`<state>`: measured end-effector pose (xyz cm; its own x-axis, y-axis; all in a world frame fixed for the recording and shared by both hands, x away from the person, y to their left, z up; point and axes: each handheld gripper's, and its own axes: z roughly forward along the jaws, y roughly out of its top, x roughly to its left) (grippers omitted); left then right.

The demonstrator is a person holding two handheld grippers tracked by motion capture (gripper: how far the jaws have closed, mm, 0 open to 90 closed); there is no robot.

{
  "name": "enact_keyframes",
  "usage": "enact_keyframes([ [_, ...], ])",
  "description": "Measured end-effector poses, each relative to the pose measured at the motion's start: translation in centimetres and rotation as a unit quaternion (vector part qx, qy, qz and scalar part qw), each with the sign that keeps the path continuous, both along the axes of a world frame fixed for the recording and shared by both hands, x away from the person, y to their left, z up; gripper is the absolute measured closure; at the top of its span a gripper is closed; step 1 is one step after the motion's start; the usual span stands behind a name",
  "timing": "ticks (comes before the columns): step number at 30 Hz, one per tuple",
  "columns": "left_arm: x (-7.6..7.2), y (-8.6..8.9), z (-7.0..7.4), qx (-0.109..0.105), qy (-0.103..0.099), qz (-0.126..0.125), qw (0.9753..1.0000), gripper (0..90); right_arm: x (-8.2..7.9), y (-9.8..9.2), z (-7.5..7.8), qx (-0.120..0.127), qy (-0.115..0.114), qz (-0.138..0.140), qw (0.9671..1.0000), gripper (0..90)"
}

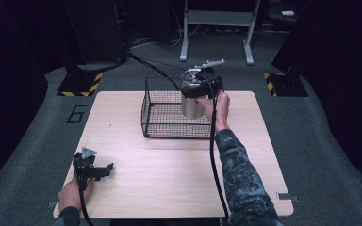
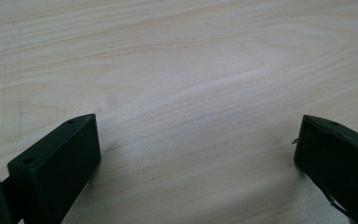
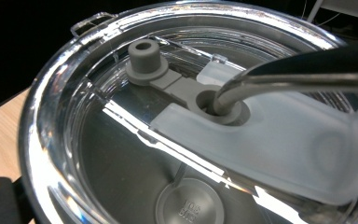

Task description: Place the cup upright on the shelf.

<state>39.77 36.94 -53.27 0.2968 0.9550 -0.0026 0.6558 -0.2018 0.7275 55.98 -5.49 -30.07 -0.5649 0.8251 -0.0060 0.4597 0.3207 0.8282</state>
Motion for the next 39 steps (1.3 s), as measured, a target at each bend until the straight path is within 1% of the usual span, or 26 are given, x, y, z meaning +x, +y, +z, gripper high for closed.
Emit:
enact_keyframes([
  [1, 0.0, 0.0, 0.0, 0.000, -0.001, 0.000, 1.0000, 0.2, 0.1, 0.1, -0.1, 0.004, 0.005, -0.005, 1.0000, 3.5],
  [3, 0.0, 0.0, 0.0, 0.001, 0.000, 0.000, 1.0000, 0.2, 0.3, 0.2, -0.3, 0.003, 0.004, -0.004, 1.0000, 3.5],
  [5, 0.0, 0.0, 0.0, 0.001, -0.001, 0.001, 1.0000, 0.2, 0.8, 0.4, -0.9, 0.002, 0.010, -0.006, 0.9999, 3.5],
  [6, 0.0, 0.0, 0.0, 0.002, -0.001, 0.000, 1.0000, 0.2, 1.0, 0.5, -1.0, 0.000, 0.006, -0.005, 1.0000, 3.5],
  [7, 0.0, 0.0, 0.0, 0.000, 0.001, 0.001, 1.0000, 0.2, 1.1, 0.6, -1.2, 0.000, 0.008, -0.008, 0.9999, 3.5],
  [9, 0.0, -0.1, 0.0, -0.002, 0.001, 0.002, 1.0000, 0.2, 1.5, 0.8, -1.5, -0.001, 0.014, -0.012, 0.9998, 3.5],
  [11, 0.0, -0.1, 0.0, -0.002, 0.001, 0.002, 1.0000, 0.2, 1.8, 1.0, -1.9, 0.005, 0.020, -0.019, 0.9996, 3.5],
  [12, 0.0, 0.0, 0.0, 0.000, -0.001, 0.001, 1.0000, 0.2, 2.0, 1.1, -2.2, 0.002, 0.019, -0.015, 0.9997, 3.5],
  [13, -0.1, 0.1, 0.1, 0.005, 0.005, -0.004, 1.0000, 0.2, 2.2, 1.2, -2.4, 0.003, 0.021, -0.018, 0.9996, 3.5],
  [15, -0.1, 0.1, 0.1, 0.004, 0.005, -0.004, 1.0000, 0.2, 2.5, 1.5, -2.8, 0.001, 0.029, -0.024, 0.9993, 3.5],
  [16, -0.1, 0.0, 0.0, 0.003, 0.005, -0.004, 1.0000, 0.2, 2.8, 1.7, -3.1, 0.001, 0.026, -0.024, 0.9994, 3.5],
  [21, -0.1, 0.0, 0.1, 0.004, 0.005, -0.004, 1.0000, 0.2, 3.6, 2.2, -4.1, -0.007, 0.030, -0.024, 0.9992, 3.5],
  [22, -0.1, 0.1, 0.1, 0.004, 0.005, -0.004, 1.0000, 0.2, 3.9, 2.5, -4.6, 0.002, 0.038, -0.032, 0.9988, 3.4],
  [27, -0.1, 0.1, 0.1, 0.003, 0.007, -0.005, 1.0000, 0.2, 4.8, 3.0, -5.9, 0.002, 0.051, -0.038, 0.9980, 3.4],
  [32, -0.1, 0.0, 0.1, 0.003, 0.006, -0.003, 1.0000, 0.2, 5.8, 3.3, -7.2, -0.008, 0.057, -0.041, 0.9975, 3.4],
  [33, 0.0, 0.0, 0.0, 0.001, 0.003, -0.001, 1.0000, 0.2, 5.9, 3.4, -7.4, -0.007, 0.058, -0.042, 0.9974, 3.4],
  [34, 0.0, -0.1, 0.0, -0.006, 0.000, 0.005, 1.0000, 0.2, 6.1, 3.6, -7.6, -0.007, 0.063, -0.044, 0.9970, 3.4],
  [35, 0.0, -0.1, 0.0, -0.003, 0.002, 0.002, 1.0000, 0.3, 6.2, 3.7, -7.8, -0.009, 0.061, -0.044, 0.9971, 3.4],
  [36, 0.0, -0.1, 0.0, -0.003, 0.001, 0.002, 1.0000, 0.2, 6.4, 3.9, -8.0, -0.011, 0.065, -0.049, 0.9967, 3.4],
  [37, 0.0, -0.1, 0.0, 0.000, 0.001, 0.001, 1.0000, 0.2, 6.6, 4.0, -8.3, -0.016, 0.063, -0.045, 0.9968, 3.4],
  [39, 0.0, -0.1, 0.0, 0.000, 0.001, 0.001, 1.0000, 0.2, 6.9, 4.2, -8.9, -0.022, 0.068, -0.048, 0.9963, 3.4],
])
